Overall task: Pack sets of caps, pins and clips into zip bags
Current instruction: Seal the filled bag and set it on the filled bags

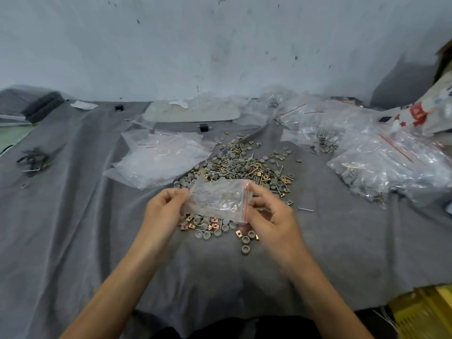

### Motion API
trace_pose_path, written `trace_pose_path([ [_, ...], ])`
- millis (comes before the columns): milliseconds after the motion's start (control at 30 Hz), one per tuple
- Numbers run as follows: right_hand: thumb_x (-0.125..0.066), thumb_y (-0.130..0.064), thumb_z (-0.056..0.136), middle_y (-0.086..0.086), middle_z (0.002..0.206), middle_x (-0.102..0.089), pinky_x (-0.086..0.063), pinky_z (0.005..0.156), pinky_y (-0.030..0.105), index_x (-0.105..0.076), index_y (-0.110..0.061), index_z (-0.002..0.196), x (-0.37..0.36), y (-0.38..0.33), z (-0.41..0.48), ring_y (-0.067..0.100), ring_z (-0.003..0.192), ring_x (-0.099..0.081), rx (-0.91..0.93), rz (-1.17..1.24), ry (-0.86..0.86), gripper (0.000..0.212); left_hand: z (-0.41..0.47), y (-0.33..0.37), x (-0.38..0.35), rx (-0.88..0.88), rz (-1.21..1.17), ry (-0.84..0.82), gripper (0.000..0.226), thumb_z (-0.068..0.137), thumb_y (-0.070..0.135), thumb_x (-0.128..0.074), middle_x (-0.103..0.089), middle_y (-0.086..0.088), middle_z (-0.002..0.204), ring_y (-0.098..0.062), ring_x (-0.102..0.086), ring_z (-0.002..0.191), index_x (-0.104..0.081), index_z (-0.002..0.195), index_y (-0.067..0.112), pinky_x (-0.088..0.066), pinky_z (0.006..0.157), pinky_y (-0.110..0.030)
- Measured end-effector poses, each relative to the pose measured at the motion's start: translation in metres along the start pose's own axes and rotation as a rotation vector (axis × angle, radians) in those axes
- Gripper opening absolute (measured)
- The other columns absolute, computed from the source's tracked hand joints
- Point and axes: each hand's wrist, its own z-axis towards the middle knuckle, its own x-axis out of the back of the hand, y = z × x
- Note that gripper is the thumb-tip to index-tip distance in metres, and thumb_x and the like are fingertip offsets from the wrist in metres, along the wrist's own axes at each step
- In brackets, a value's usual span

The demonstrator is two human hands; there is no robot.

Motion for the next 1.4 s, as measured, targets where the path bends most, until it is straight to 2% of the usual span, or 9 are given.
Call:
trace_pose_path([
  [100, -0.063, -0.009, 0.099, -0.007, 0.09, -0.066, -0.053, 0.07, 0.031, -0.068, -0.027, 0.125, 0.008, 0.002, 0.006, 0.01, 0.077, -0.064, 0.24, -0.44, -0.023, 0.032, 0.0, 0.009, -0.009, -0.384, 0.234, 0.136, 0.014, 0.095, 0.037, -0.063, -0.064, 0.01, 0.101, -0.01, -0.06, 0.092, -0.063, 0.107, 0.03, -0.049, 0.084, -0.027],
  [167, -0.064, -0.009, 0.098, -0.004, 0.1, -0.066, -0.052, 0.076, 0.031, -0.072, -0.018, 0.119, 0.009, 0.0, 0.01, 0.012, 0.084, -0.063, 0.402, -0.663, -0.057, 0.024, -0.003, 0.026, -0.019, -0.55, 0.312, -0.104, 0.02, 0.09, 0.051, -0.06, -0.068, 0.014, 0.092, -0.002, -0.061, 0.081, -0.068, 0.101, 0.035, -0.049, 0.073, -0.02],
  [267, -0.06, -0.012, 0.098, 0.004, 0.106, -0.065, -0.055, 0.075, 0.043, -0.073, -0.009, 0.111, 0.005, -0.007, 0.016, 0.025, 0.088, -0.066, 0.492, -0.811, -0.138, 0.018, -0.004, 0.041, -0.034, -0.641, 0.619, -0.395, 0.025, 0.09, 0.054, -0.064, -0.068, 0.019, 0.087, 0.0, -0.063, 0.078, -0.071, 0.105, 0.036, -0.048, 0.068, -0.02],
  [433, -0.068, -0.002, 0.092, 0.003, 0.101, -0.069, -0.056, 0.071, 0.038, -0.073, -0.01, 0.105, 0.005, -0.018, 0.022, 0.021, 0.082, -0.068, 0.601, -0.808, -0.082, 0.016, 0.011, 0.048, -0.029, -0.571, 0.578, -0.44, 0.013, 0.09, 0.025, -0.075, -0.063, 0.026, 0.073, 0.002, -0.058, 0.067, -0.075, 0.1, 0.034, -0.043, 0.065, -0.016],
  [767, -0.07, -0.006, 0.087, 0.007, 0.091, -0.062, -0.054, 0.066, 0.038, -0.073, -0.008, 0.098, -0.008, -0.035, 0.034, 0.025, 0.076, -0.061, 0.599, -0.981, -0.18, 0.012, 0.02, 0.045, -0.04, -0.804, 0.793, -0.13, 0.028, 0.075, 0.003, -0.067, -0.046, 0.014, 0.076, -0.009, -0.045, 0.072, -0.056, 0.079, 0.029, -0.032, 0.063, -0.027],
  [1000, -0.052, -0.064, 0.088, -0.008, 0.11, -0.052, -0.044, 0.088, 0.03, -0.066, -0.026, 0.116, 0.014, -0.061, 0.062, 0.011, 0.101, -0.049, 0.464, -1.054, -0.526, 0.049, 0.055, 0.061, -0.026, -0.46, 0.564, -0.419, 0.012, 0.096, 0.025, -0.063, -0.069, 0.008, 0.074, -0.011, -0.066, 0.058, -0.061, 0.09, 0.035, -0.057, 0.065, -0.04],
  [1100, -0.05, -0.053, 0.094, -0.006, 0.109, -0.055, -0.044, 0.082, 0.033, -0.058, -0.027, 0.105, 0.019, -0.068, 0.071, 0.013, 0.094, -0.051, 0.534, -1.065, -0.496, 0.029, 0.058, 0.068, -0.023, -0.372, 0.573, -0.515, 0.006, 0.098, 0.023, -0.063, -0.072, 0.002, 0.078, -0.016, -0.071, 0.059, -0.062, 0.097, 0.029, -0.062, 0.065, -0.044],
  [1267, -0.049, -0.05, 0.095, -0.008, 0.098, -0.057, -0.038, 0.07, 0.033, -0.044, -0.034, 0.095, 0.017, -0.069, 0.087, 0.014, 0.079, -0.049, 0.565, -1.06, -0.458, 0.017, 0.062, 0.075, -0.03, -0.147, 0.628, -0.754, 0.014, 0.098, 0.014, -0.061, -0.074, -0.002, 0.072, -0.014, -0.069, 0.058, -0.061, 0.108, 0.023, -0.055, 0.054, -0.024],
  [1400, -0.069, -0.031, 0.094, -0.007, 0.086, -0.062, -0.052, 0.072, 0.045, -0.048, -0.028, 0.09, 0.021, -0.06, 0.092, 0.019, 0.079, -0.06, 0.5, -0.882, -0.378, 0.021, 0.071, 0.065, -0.034, -0.114, 0.511, -0.695, 0.024, 0.102, 0.008, -0.048, -0.062, 0.004, 0.057, -0.01, -0.054, 0.046, -0.069, 0.099, 0.021, -0.044, 0.042, -0.02],
])
